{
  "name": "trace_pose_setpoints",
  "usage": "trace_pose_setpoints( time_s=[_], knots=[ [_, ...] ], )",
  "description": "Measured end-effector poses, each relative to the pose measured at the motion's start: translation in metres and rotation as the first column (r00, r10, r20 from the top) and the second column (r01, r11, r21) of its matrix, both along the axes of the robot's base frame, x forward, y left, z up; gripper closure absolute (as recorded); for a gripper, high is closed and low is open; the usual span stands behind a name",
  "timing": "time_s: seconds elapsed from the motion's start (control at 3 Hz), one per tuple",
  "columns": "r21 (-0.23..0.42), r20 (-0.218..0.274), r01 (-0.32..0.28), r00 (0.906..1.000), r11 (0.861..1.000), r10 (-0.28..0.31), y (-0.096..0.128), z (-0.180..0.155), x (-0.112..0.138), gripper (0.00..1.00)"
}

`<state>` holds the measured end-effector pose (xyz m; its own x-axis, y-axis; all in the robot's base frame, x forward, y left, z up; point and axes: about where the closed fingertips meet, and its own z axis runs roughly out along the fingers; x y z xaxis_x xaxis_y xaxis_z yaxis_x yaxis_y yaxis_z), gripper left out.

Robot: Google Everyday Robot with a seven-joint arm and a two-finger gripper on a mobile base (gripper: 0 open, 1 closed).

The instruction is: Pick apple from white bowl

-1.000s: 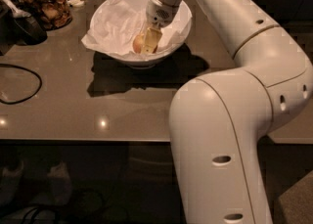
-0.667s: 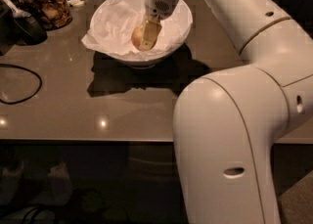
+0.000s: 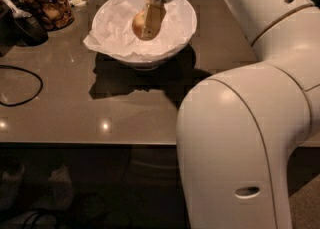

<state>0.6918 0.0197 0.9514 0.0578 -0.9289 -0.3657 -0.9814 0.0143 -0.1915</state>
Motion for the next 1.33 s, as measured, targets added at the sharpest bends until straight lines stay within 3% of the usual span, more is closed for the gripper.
trace_pose_setpoints(
  time_s=[0.67, 1.0, 1.33],
  knots=[
    [0.015, 0.045, -0.045, 0.998, 0.999, 0.045, -0.003, 0.044, -0.02, 1.0],
    [0.07, 0.059, -0.075, 0.9957, 0.995, 0.071, -0.013, 0.065, -0.041, 1.0],
    [0.084, 0.079, -0.071, 0.9948, 0.994, 0.064, -0.008, 0.065, -0.034, 1.0]
  ],
)
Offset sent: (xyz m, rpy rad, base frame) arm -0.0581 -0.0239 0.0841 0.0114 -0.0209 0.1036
